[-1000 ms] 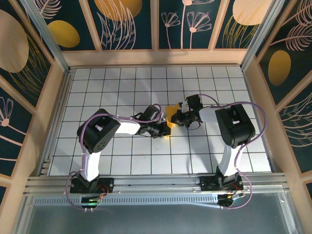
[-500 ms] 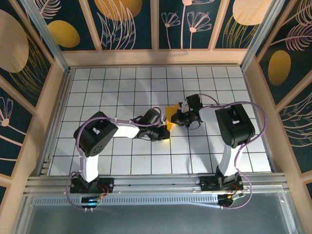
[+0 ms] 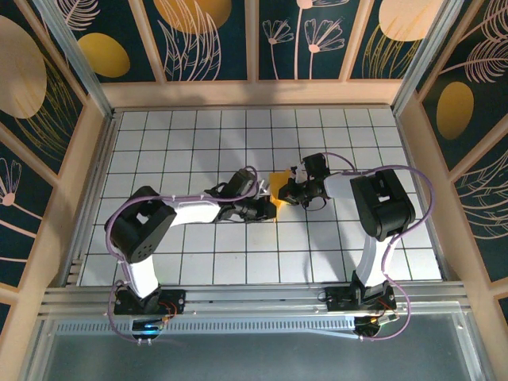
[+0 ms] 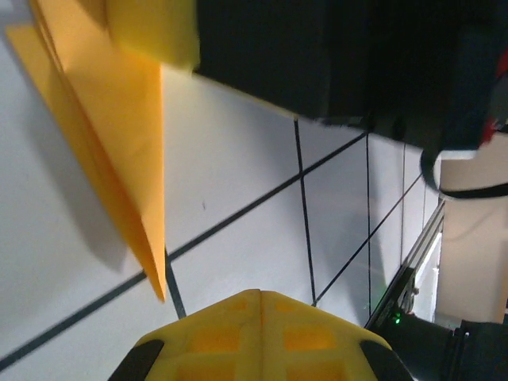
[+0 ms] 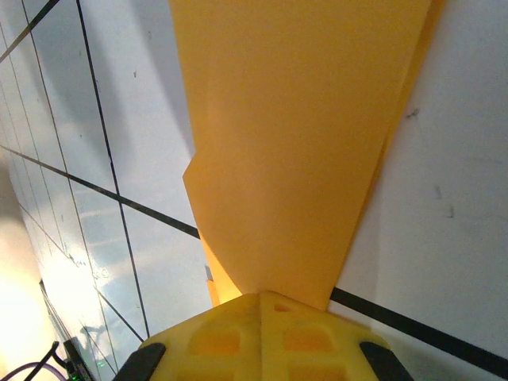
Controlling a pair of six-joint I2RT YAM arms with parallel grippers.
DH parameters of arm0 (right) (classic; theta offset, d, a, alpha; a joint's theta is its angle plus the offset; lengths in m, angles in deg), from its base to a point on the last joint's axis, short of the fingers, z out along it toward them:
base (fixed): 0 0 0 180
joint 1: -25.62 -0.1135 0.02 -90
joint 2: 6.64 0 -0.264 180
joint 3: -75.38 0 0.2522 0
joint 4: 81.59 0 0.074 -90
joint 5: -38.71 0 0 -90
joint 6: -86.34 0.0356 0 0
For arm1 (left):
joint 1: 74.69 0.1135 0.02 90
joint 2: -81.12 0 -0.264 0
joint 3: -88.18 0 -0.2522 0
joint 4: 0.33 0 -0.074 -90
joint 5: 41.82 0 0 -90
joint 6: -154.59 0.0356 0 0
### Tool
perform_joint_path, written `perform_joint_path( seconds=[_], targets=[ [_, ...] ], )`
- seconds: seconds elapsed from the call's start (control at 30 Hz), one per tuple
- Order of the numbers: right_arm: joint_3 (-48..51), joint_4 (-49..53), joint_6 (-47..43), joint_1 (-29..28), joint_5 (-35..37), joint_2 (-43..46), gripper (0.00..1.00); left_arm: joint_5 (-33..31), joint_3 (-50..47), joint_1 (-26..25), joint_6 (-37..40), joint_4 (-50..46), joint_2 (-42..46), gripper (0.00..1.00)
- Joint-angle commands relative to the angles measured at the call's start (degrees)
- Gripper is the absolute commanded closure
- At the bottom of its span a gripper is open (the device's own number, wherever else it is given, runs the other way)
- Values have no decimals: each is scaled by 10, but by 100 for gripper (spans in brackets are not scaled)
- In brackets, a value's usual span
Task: Fold a paper plane with a square sheet of paper (fold left side to right side)
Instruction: Fold the wing for the fifth time at the center of the table.
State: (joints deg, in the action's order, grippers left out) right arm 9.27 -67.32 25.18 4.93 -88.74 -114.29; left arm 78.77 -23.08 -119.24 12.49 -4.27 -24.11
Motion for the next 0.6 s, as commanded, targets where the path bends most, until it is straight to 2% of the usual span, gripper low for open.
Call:
perform_joint_path(
  seconds=[0.0, 0.2, 0.57],
  targets=[
    [20, 49, -9, -7, 89, -40, 100, -1, 35, 9, 19, -16, -45, 100],
    [21, 48, -7, -10, 85, -38, 100, -10, 59, 8, 32, -33, -93, 100],
    [10, 49, -5, -11, 79, -28, 100, -40, 31, 6, 38, -64, -101, 100]
  ],
)
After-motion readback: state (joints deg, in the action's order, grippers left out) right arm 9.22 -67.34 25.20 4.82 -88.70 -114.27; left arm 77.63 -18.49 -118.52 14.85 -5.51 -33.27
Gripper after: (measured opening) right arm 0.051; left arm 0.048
